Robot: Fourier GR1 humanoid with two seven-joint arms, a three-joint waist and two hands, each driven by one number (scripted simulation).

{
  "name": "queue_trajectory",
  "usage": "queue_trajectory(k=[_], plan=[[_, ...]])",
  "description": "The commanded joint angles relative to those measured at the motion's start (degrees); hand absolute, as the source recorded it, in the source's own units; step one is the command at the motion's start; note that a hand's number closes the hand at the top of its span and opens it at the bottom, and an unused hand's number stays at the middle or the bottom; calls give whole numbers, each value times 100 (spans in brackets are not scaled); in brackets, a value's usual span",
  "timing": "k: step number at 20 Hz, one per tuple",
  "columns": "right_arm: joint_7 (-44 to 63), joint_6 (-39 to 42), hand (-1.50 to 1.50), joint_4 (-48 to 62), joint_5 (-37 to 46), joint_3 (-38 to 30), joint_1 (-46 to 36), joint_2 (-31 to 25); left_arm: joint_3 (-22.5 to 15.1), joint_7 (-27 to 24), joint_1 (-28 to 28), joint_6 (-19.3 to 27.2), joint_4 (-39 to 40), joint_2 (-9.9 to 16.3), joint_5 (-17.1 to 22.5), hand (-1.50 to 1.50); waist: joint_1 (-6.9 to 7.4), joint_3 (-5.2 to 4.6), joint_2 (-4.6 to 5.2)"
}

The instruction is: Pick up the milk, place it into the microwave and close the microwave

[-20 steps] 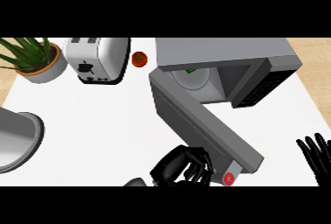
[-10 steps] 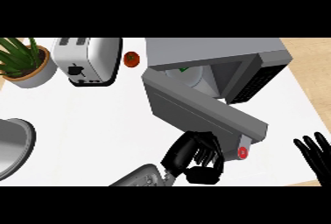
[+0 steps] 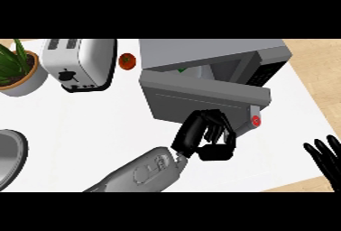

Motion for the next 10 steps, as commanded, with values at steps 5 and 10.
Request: queue_trajectory(k=[5,10], plan=[[394,-197,-150,-322,-373,-46,-26,-145,418,-290,-910,237,801,-16,738,150,-168,7,81],[635,-412,-150,-469,-581,-70,-159,-198,608,-492,-1188,68,1167,-16,1269,150,-174,5,134]])
